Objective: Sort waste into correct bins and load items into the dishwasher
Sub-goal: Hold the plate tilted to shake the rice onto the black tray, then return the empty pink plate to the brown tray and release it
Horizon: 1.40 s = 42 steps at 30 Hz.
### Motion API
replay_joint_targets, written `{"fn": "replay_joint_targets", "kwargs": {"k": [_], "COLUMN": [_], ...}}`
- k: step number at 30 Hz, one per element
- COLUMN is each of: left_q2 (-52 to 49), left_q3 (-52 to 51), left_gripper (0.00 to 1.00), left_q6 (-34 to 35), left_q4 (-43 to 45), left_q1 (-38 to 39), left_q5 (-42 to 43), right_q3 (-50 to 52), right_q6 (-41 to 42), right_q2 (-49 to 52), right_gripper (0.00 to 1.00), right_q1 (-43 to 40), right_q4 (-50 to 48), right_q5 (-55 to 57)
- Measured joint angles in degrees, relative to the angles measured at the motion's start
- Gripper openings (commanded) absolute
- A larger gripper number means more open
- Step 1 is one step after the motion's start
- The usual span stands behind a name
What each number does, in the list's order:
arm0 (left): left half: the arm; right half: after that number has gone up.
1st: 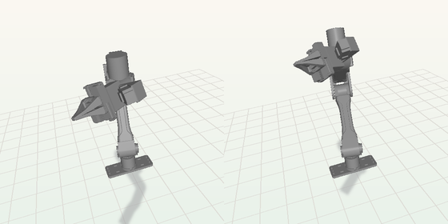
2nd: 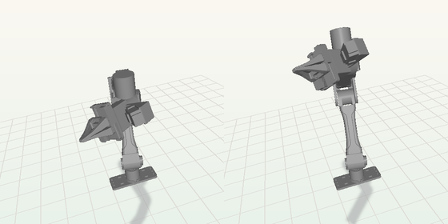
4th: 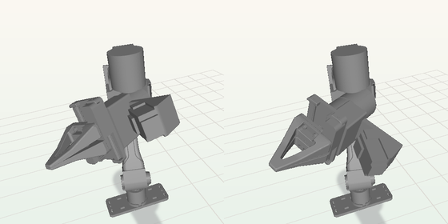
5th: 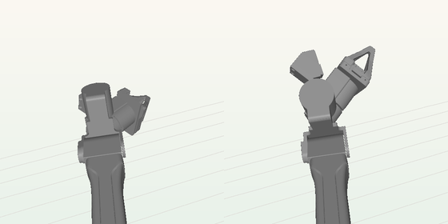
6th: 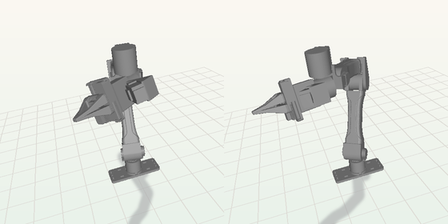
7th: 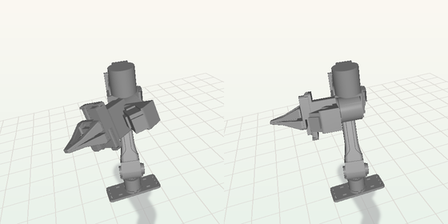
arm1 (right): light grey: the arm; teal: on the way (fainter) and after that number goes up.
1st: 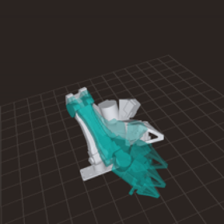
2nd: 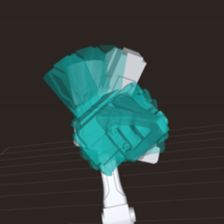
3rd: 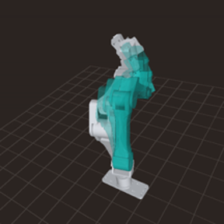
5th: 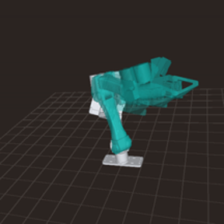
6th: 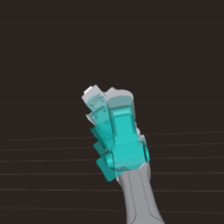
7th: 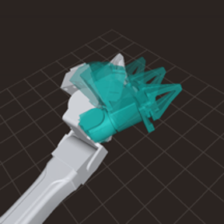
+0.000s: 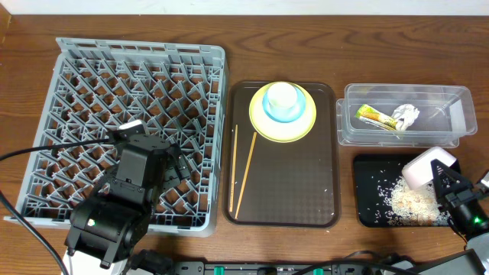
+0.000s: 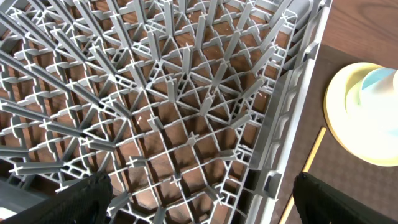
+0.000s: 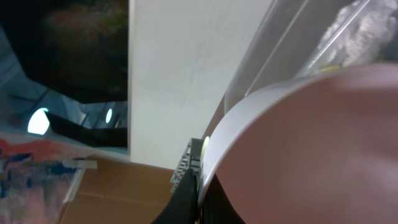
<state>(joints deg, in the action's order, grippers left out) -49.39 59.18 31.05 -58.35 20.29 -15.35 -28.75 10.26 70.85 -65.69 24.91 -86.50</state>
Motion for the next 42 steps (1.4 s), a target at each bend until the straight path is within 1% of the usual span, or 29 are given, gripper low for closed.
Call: {"fn": "replay_joint_targets", "kwargs": {"k": [11, 15, 19, 22, 26, 29, 32, 33, 35, 42], "left_q2": [0.0, 0.0, 0.0, 0.0, 0.0, 0.0, 0.0, 0.0, 0.0, 0.0], "left_q3": [0.0, 0.0, 0.0, 0.0, 0.0, 0.0, 0.0, 0.0, 0.0, 0.0], "left_gripper": [0.94, 0.94, 0.94, 0.94, 0.94, 0.94, 0.94, 0.94, 0.94, 0.94], "left_q6": [0.0, 0.0, 0.0, 0.0, 0.0, 0.0, 0.0, 0.0, 0.0, 0.0], "left_q4": [0.0, 0.0, 0.0, 0.0, 0.0, 0.0, 0.0, 0.0, 0.0, 0.0], "left_q1": [0.0, 0.0, 0.0, 0.0, 0.0, 0.0, 0.0, 0.0, 0.0, 0.0], "left_q5": [0.0, 0.0, 0.0, 0.0, 0.0, 0.0, 0.0, 0.0, 0.0, 0.0], "right_q3": [0.0, 0.0, 0.0, -0.5, -4.2, -7.2, -8.0, -8.0, -8.0, -8.0], "right_q6": [2.6, 5.0, 10.6, 15.4, 19.4, 20.9, 22.0, 22.3, 22.7, 22.9], "right_q2": [0.0, 0.0, 0.0, 0.0, 0.0, -0.2, -1.6, -2.4, -3.4, -4.4], "right_gripper": [0.01, 0.01, 0.01, 0.01, 0.01, 0.01, 0.01, 0.02, 0.02, 0.01], "right_q1": [0.2, 1.9, 5.9, 11.6, 21.9, 31.3, 42.1, 46.9, 54.0, 83.2], "right_q4": [-1.3, -2.1, -6.3, -10.3, -11.3, -11.6, -10.4, -9.4, -8.1, -4.7], "right_q5": [0.2, 3.5, 6.1, 7.0, 7.7, 8.4, 12.3, 15.1, 19.8, 45.0]}}
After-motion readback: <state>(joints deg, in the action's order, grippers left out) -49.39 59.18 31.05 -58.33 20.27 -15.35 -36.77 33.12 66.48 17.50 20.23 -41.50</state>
